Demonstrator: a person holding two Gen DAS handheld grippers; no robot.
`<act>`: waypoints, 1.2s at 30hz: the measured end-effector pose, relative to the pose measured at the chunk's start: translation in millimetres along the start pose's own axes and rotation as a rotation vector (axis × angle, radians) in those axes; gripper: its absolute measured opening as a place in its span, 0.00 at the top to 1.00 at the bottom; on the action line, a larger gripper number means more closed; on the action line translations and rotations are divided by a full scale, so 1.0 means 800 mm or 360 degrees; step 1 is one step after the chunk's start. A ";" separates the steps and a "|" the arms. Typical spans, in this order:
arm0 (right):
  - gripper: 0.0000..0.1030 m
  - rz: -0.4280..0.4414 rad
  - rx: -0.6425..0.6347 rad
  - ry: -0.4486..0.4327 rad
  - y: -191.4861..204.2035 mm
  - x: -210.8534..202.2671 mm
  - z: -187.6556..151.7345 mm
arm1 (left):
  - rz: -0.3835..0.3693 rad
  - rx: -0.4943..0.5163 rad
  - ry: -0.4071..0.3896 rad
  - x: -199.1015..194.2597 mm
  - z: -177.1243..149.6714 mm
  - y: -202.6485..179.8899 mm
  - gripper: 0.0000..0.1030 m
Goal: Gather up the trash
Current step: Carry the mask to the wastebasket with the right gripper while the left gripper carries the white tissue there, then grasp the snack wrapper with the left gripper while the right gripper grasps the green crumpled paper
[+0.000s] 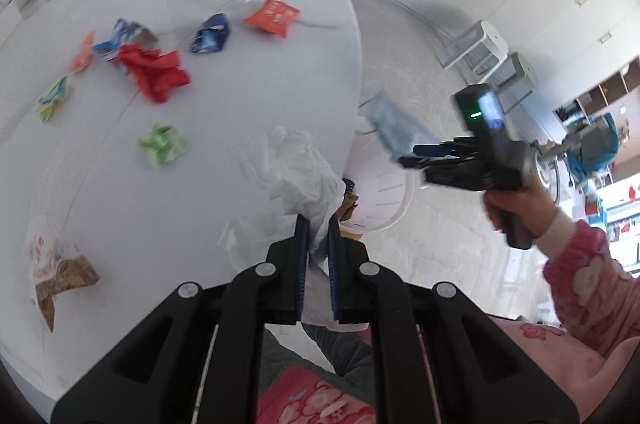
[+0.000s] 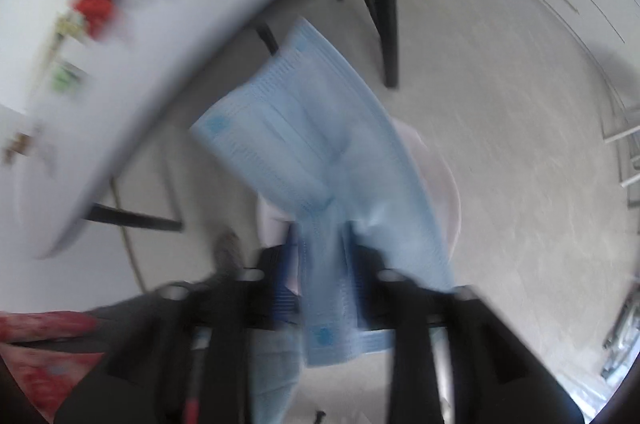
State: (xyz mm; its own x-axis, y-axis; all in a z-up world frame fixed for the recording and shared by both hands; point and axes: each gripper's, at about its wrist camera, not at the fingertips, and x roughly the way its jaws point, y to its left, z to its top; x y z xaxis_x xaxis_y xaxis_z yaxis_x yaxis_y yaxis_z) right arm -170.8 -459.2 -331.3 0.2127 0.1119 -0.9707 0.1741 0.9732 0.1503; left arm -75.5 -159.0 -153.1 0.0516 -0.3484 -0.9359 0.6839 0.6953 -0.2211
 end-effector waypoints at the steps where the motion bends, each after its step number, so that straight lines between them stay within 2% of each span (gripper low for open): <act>1: 0.13 -0.0046 0.0011 -0.0008 -0.003 0.012 -0.002 | 0.0003 0.0023 0.0008 0.008 0.009 -0.006 0.91; 4: 0.10 -0.0001 0.0083 0.0031 -0.015 0.023 -0.007 | 0.0001 0.0086 0.0034 0.023 0.021 -0.024 0.91; 6: 0.06 0.0011 0.0125 -0.0014 -0.021 0.011 -0.008 | -0.0018 0.0109 0.0050 0.030 0.027 -0.035 0.91; 7: 0.02 0.0006 0.0148 -0.0055 -0.026 -0.002 -0.009 | -0.0037 0.0124 0.0062 0.036 0.032 -0.042 0.91; 16: 0.02 -0.0050 0.0371 -0.0345 -0.070 -0.119 -0.018 | -0.0145 0.0307 0.0117 0.087 0.068 -0.107 0.91; 21: 0.02 -0.0141 0.0385 -0.0423 -0.083 -0.157 -0.024 | -0.0192 0.0412 0.0179 0.126 0.083 -0.146 0.88; 22: 0.02 -0.0162 0.0384 -0.0438 -0.086 -0.161 -0.026 | -0.0212 0.0426 0.0218 0.138 0.086 -0.154 0.76; 23: 0.02 -0.0176 0.0384 -0.0447 -0.088 -0.165 -0.027 | -0.0216 0.0429 0.0249 0.148 0.088 -0.160 0.51; 25: 0.02 -0.0181 0.0392 -0.0456 -0.093 -0.163 -0.031 | -0.0190 0.0397 0.0230 0.157 0.092 -0.165 0.27; 26: 0.02 -0.0182 0.0400 -0.0460 -0.095 -0.163 -0.032 | -0.0174 0.0382 0.0211 0.159 0.094 -0.166 0.23; 30: 0.02 -0.0184 0.0427 -0.0463 -0.101 -0.166 -0.036 | -0.0163 0.0313 0.0248 0.158 0.101 -0.165 0.23; 32: 0.02 -0.0184 0.0430 -0.0463 -0.100 -0.168 -0.036 | -0.0121 0.0301 0.0208 0.146 0.101 -0.162 0.14; 36: 0.02 -0.0168 0.0401 -0.0481 -0.090 -0.175 -0.028 | 0.0022 0.0301 0.0072 0.100 0.099 -0.142 0.12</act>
State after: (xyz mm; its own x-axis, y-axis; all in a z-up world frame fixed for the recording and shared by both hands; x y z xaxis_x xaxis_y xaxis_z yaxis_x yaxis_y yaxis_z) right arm -234.5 -540.1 -210.3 0.4475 -0.0870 -0.8900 0.4325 0.8922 0.1303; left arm -91.1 -315.6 -181.1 0.0320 -0.3082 -0.9508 0.8082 0.5677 -0.1568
